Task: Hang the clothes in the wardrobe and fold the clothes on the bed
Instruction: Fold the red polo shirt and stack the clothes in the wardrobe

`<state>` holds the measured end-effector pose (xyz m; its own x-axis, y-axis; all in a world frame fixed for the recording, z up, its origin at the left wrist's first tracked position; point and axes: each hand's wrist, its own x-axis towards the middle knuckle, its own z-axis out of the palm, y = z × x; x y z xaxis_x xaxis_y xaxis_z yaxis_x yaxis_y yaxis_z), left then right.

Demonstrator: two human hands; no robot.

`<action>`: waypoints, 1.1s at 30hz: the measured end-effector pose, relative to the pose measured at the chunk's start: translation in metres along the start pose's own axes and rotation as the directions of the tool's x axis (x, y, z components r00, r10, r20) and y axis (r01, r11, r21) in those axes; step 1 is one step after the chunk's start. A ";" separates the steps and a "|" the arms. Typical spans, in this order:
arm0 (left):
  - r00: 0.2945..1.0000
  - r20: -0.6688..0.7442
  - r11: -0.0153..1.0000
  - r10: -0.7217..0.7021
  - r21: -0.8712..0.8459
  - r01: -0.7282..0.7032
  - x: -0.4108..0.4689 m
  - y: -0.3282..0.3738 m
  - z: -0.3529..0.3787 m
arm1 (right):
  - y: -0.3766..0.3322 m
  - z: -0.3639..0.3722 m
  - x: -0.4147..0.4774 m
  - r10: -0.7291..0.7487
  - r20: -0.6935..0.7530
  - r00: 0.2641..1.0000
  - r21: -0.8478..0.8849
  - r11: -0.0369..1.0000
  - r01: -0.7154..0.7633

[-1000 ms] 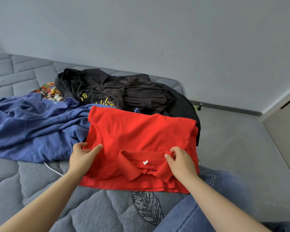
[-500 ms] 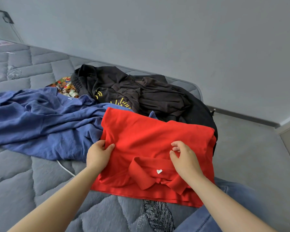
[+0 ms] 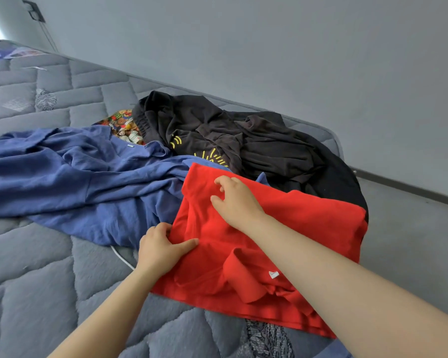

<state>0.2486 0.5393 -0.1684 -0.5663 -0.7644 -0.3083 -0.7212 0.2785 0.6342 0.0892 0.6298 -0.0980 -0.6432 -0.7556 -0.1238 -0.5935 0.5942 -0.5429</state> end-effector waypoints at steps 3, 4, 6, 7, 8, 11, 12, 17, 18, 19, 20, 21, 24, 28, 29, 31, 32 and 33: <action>1.000 0.028 1.000 -0.006 0.015 0.005 0.008 -0.003 0.001 | -0.016 0.009 0.028 0.050 0.036 0.998 -0.063 0.997 -0.048; 0.999 0.034 1.000 -0.005 -0.016 0.006 0.008 -0.004 0.002 | -0.018 0.010 0.034 0.060 0.051 0.997 -0.094 0.994 -0.055; 0.999 0.044 0.997 0.002 -0.071 0.001 0.013 -0.008 0.001 | -0.023 0.014 0.048 0.091 0.105 0.990 -0.140 0.987 -0.076; 0.998 0.058 0.997 0.005 -0.083 0.000 0.014 -0.009 0.000 | -0.026 0.015 0.054 0.119 0.118 0.986 -0.153 0.983 -0.101; 0.997 0.078 0.996 0.005 -0.094 0.003 0.016 -0.010 -0.001 | -0.028 0.016 0.059 0.132 0.110 0.985 -0.148 0.982 -0.115; 0.990 0.139 0.992 -0.002 -0.124 0.020 0.017 -0.010 -0.003 | -0.042 0.012 0.074 0.089 -0.003 0.996 -0.040 0.995 -0.089; 0.988 0.153 0.992 -0.004 -0.124 0.023 0.017 -0.010 -0.003 | -0.048 0.010 0.079 0.070 -0.040 0.997 0.008 0.998 -0.070; 0.983 0.184 0.982 -0.027 -0.179 0.061 0.017 -0.011 -0.006 | -0.056 -0.003 0.096 0.117 -0.097 0.988 0.269 0.959 -0.088; 0.981 0.192 0.981 -0.024 -0.183 0.060 0.016 -0.010 -0.007 | -0.054 -0.004 0.096 0.120 -0.053 0.991 0.278 0.955 -0.101; 0.980 0.199 0.981 -0.020 -0.186 0.058 0.015 -0.009 -0.008 | -0.051 -0.006 0.094 0.113 -0.019 0.993 0.282 0.954 -0.103; 0.979 0.203 0.981 -0.019 -0.187 0.058 0.013 -0.009 -0.010 | -0.049 -0.007 0.092 0.106 -0.007 0.994 0.289 0.952 -0.099; 0.979 0.204 0.979 -0.018 -0.193 0.058 0.012 -0.008 -0.012 | -0.048 -0.010 0.090 0.098 -0.008 0.995 0.302 0.949 -0.091; 0.983 0.183 0.964 -0.020 -0.258 0.068 0.006 -0.005 -0.019 | -0.048 -0.026 0.082 0.074 -0.021 0.997 0.388 0.920 -0.060; 0.991 0.136 0.954 0.006 -0.298 0.036 -0.007 0.007 -0.026 | -0.046 -0.053 0.068 0.053 -0.040 0.998 0.462 0.887 -0.029; 0.992 0.124 0.954 0.030 -0.298 0.008 -0.010 0.013 -0.027 | -0.044 -0.059 0.065 0.055 -0.046 0.997 0.464 0.885 -0.028; 0.992 0.086 0.957 0.087 -0.286 -0.059 -0.016 0.025 -0.029 | -0.038 -0.073 0.058 0.067 -0.046 0.997 0.473 0.880 -0.038; 0.991 0.058 0.957 0.117 -0.272 -0.097 -0.019 0.032 -0.031 | -0.034 -0.079 0.055 0.081 -0.038 0.996 0.491 0.869 -0.052; 0.988 0.029 0.957 0.149 -0.255 -0.137 -0.023 0.039 -0.034 | -0.030 -0.087 0.051 0.098 -0.028 0.995 0.514 0.855 -0.070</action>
<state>0.2467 0.5482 -0.1126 -0.6787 -0.6972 -0.2309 -0.5110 0.2225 0.8303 0.0319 0.5973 -0.0163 -0.7116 -0.6856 -0.1534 -0.2137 0.4193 -0.8824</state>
